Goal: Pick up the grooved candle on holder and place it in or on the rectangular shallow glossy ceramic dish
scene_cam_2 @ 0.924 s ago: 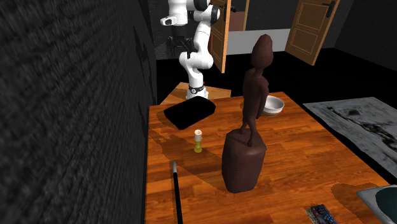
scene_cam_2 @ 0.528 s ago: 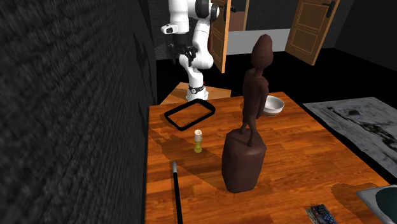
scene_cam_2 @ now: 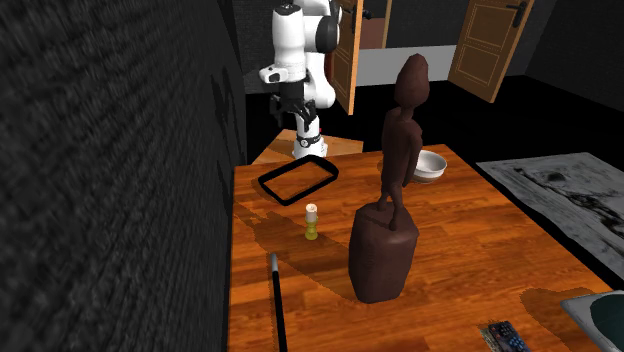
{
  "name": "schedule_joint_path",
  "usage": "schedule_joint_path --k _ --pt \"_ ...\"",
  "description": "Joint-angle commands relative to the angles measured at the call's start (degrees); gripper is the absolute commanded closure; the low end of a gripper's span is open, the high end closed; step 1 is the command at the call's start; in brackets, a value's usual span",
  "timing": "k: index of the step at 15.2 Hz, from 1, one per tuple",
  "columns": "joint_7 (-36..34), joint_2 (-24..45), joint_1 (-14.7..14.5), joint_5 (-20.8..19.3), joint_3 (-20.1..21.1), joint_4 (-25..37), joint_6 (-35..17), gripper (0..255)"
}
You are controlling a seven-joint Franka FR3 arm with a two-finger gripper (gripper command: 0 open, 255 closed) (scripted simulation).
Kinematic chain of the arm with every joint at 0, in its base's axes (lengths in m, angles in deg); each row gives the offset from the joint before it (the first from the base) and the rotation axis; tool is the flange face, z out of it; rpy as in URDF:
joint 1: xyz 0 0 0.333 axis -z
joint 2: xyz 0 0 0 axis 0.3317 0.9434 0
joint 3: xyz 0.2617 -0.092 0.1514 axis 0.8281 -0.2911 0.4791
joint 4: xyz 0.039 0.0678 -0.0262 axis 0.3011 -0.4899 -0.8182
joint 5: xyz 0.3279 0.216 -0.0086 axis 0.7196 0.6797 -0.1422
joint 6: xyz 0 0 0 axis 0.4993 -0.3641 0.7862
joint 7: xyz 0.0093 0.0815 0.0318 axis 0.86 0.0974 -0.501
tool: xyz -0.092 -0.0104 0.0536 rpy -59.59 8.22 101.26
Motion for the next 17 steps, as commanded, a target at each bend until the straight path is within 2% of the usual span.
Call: schedule_joint_path --k 1,9,17 --pt "-1.2 3.7 -0.2 -0.3 1.2 1.3 -2.1 0" --pt "-6.6 21.2 -1.3 -4.1 5.1 11.1 -7.8 0" --pt "-11.9 39.8 -4.6 -9.9 6.5 25.9 -9.2 0"
